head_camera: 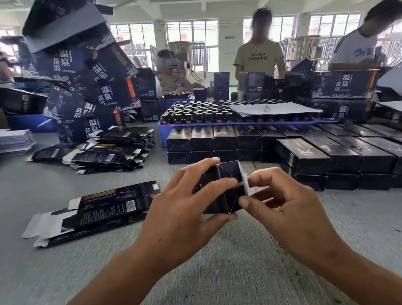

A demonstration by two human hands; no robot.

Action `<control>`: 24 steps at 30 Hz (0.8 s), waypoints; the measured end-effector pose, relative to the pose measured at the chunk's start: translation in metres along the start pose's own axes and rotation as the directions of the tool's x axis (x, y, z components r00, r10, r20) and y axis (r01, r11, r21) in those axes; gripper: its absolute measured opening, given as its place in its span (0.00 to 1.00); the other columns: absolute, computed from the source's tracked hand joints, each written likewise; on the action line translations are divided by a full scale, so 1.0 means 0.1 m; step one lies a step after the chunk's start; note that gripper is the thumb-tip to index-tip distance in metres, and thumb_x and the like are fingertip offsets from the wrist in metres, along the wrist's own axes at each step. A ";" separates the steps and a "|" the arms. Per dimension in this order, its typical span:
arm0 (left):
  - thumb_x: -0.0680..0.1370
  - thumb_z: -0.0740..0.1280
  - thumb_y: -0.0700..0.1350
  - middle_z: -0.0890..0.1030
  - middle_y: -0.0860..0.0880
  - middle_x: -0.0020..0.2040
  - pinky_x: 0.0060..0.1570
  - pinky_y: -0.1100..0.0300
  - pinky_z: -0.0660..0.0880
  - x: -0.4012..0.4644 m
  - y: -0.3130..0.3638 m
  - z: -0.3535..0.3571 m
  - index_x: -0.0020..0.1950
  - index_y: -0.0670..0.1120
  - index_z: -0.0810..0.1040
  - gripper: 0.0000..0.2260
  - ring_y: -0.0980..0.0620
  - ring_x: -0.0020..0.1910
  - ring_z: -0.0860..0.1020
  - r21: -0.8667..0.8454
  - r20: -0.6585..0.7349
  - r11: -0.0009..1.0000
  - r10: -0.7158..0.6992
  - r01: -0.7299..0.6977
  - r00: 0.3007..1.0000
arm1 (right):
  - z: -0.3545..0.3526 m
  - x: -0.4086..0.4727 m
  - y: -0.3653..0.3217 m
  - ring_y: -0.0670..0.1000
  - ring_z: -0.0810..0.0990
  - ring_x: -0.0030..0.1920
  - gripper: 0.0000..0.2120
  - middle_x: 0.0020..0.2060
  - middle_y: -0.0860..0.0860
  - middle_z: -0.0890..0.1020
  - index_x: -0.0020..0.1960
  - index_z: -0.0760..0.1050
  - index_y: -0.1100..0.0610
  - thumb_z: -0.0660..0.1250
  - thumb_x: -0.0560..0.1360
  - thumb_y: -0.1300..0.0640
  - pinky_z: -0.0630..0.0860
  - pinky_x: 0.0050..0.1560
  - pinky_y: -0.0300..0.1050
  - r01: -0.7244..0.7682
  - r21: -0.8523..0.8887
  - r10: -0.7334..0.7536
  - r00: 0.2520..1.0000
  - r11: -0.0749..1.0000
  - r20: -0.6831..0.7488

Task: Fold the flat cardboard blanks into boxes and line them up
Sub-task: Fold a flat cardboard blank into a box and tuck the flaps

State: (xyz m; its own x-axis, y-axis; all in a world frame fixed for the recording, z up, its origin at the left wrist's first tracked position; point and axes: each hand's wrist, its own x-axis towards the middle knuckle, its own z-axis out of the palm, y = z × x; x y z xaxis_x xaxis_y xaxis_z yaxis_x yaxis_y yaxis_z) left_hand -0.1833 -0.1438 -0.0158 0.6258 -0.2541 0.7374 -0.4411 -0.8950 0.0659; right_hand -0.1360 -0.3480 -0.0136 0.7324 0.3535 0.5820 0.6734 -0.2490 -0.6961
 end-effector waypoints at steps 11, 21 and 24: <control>0.70 0.71 0.62 0.69 0.55 0.72 0.60 0.54 0.76 0.01 0.11 0.01 0.79 0.53 0.59 0.41 0.52 0.69 0.70 -0.024 -0.019 0.999 -0.039 0.039 0.999 | -0.02 0.04 -0.04 0.39 0.84 0.44 0.10 0.45 0.36 0.84 0.53 0.80 0.43 0.72 0.73 0.46 0.77 0.44 0.30 -0.081 0.160 0.085 0.996 0.984 -0.016; 0.70 0.71 0.62 0.68 0.56 0.72 0.61 0.56 0.74 0.01 0.13 0.04 0.79 0.52 0.59 0.42 0.53 0.69 0.69 -0.007 -0.003 1.000 0.002 -0.002 1.000 | -0.02 0.05 -0.02 0.42 0.84 0.42 0.05 0.40 0.42 0.86 0.46 0.82 0.48 0.76 0.73 0.56 0.79 0.43 0.33 -0.095 0.169 0.107 0.992 0.981 -0.060; 0.70 0.71 0.62 0.68 0.56 0.72 0.60 0.55 0.76 0.01 0.15 0.04 0.79 0.53 0.58 0.41 0.53 0.69 0.69 -0.012 0.003 1.000 0.000 0.000 1.000 | -0.01 0.04 -0.04 0.41 0.84 0.41 0.05 0.40 0.41 0.85 0.45 0.82 0.47 0.76 0.73 0.55 0.77 0.43 0.31 -0.095 0.154 0.109 0.991 0.983 -0.084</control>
State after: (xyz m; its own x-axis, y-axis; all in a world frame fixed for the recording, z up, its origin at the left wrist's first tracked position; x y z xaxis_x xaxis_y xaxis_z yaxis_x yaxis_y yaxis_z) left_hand -0.1870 -0.1591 -0.0169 0.6274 -0.2554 0.7356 -0.4491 -0.8904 0.0739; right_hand -0.1355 -0.3465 -0.0084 0.8074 0.2476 0.5356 0.5768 -0.1397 -0.8049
